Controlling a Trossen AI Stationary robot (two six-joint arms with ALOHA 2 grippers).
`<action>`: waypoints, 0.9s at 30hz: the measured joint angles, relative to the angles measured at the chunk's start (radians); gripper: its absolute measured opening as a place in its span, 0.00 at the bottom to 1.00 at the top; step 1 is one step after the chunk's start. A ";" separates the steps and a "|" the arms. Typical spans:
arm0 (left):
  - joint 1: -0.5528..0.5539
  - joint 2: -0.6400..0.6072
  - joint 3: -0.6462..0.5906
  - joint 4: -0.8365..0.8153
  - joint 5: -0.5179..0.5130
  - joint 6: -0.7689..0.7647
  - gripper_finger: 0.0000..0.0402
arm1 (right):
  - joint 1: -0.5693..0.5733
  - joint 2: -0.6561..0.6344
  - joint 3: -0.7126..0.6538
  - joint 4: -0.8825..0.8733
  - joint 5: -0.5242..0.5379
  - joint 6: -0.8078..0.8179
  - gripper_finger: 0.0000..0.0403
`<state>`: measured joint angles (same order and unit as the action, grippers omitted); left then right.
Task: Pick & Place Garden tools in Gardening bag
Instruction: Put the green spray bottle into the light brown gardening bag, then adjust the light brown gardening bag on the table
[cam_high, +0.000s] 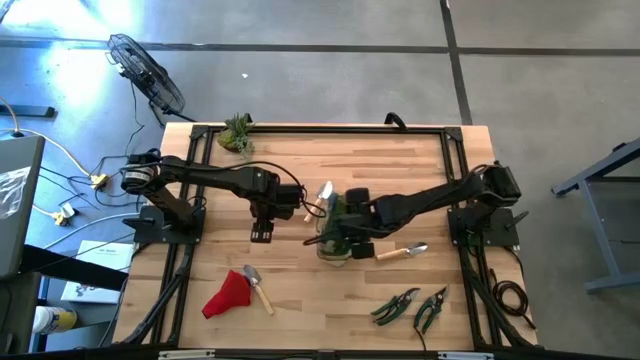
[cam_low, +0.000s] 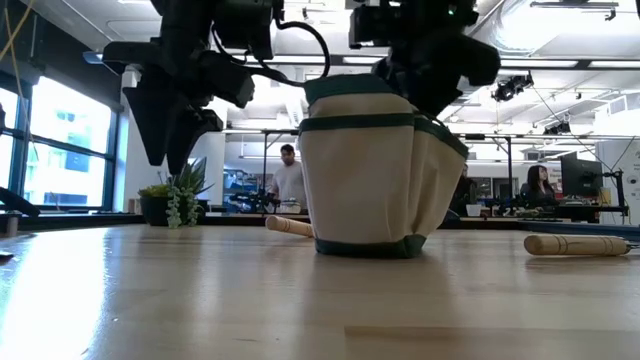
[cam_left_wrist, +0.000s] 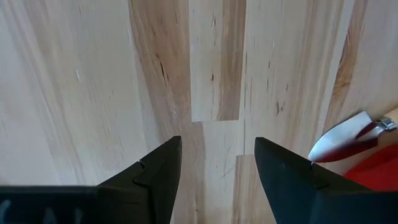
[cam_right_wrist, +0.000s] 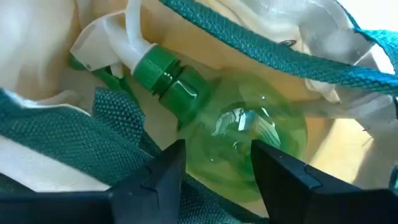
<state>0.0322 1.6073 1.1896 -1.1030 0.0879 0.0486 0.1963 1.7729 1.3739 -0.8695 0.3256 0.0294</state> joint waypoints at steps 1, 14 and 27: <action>0.000 0.000 0.000 0.000 0.000 0.000 0.49 | 0.000 0.000 0.000 -0.006 0.000 0.009 0.43; 0.000 0.000 0.000 0.013 -0.001 0.020 0.49 | 0.034 -0.040 0.000 -0.104 -0.065 0.092 0.43; 0.000 0.000 0.000 0.027 -0.001 0.015 0.49 | 0.033 -0.040 0.000 0.004 -0.072 -0.014 0.43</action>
<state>0.0322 1.6073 1.1896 -1.0763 0.0867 0.0635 0.2295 1.7332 1.3743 -0.8658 0.2531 0.0156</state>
